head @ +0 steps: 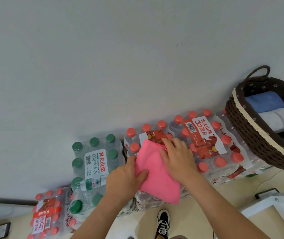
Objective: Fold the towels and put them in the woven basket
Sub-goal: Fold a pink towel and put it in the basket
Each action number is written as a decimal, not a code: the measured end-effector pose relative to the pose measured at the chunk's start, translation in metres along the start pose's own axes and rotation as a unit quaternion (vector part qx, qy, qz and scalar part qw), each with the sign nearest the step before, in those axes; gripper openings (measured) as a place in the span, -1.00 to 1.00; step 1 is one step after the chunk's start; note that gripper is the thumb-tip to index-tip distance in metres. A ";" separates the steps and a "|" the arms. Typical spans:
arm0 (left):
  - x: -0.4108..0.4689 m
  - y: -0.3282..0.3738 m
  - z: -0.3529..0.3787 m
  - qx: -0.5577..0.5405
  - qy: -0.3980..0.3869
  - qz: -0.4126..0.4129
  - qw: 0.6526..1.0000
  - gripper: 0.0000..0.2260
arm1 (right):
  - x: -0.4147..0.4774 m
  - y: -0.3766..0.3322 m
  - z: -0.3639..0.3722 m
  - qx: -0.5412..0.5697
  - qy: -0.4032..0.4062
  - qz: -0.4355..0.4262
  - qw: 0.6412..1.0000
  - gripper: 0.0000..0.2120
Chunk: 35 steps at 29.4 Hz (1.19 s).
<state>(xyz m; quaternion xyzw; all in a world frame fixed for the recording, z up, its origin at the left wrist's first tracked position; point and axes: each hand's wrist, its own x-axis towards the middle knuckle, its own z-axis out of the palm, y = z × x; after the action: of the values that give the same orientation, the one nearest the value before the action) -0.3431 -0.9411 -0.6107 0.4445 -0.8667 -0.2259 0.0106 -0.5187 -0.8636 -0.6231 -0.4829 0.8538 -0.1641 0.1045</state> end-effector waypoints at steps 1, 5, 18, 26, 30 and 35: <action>0.000 0.001 -0.001 0.025 -0.004 -0.006 1.000 -0.56 | 0.000 0.003 -0.006 0.007 -0.035 -0.013 0.999 -0.53; 0.007 0.000 -0.002 0.021 0.040 0.007 0.999 -0.55 | -0.002 0.012 -0.023 0.032 -0.170 -0.049 0.984 -0.29; 0.048 0.017 -0.009 -0.301 -0.045 -0.091 0.948 -0.67 | 0.029 0.012 -0.045 0.151 -0.263 0.030 0.952 -0.61; 0.065 0.028 -0.034 -0.395 -0.162 -0.071 0.902 -0.73 | 0.054 0.008 -0.077 0.062 -0.394 0.002 0.917 -0.68; 0.067 0.047 -0.066 -0.400 -0.059 0.063 0.912 -0.58 | 0.060 -0.010 -0.117 -0.038 -0.258 -0.095 0.961 -0.79; 0.060 0.053 -0.086 -0.122 0.170 0.268 0.940 -0.60 | 0.041 -0.016 -0.125 -0.147 0.098 -0.252 0.952 -0.82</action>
<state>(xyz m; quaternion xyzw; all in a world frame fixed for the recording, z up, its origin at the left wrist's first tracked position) -0.4008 -0.9940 -0.5232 0.2227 -0.9049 -0.2393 0.2724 -0.5687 -0.8839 -0.5024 -0.6737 0.7252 -0.1041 -0.0962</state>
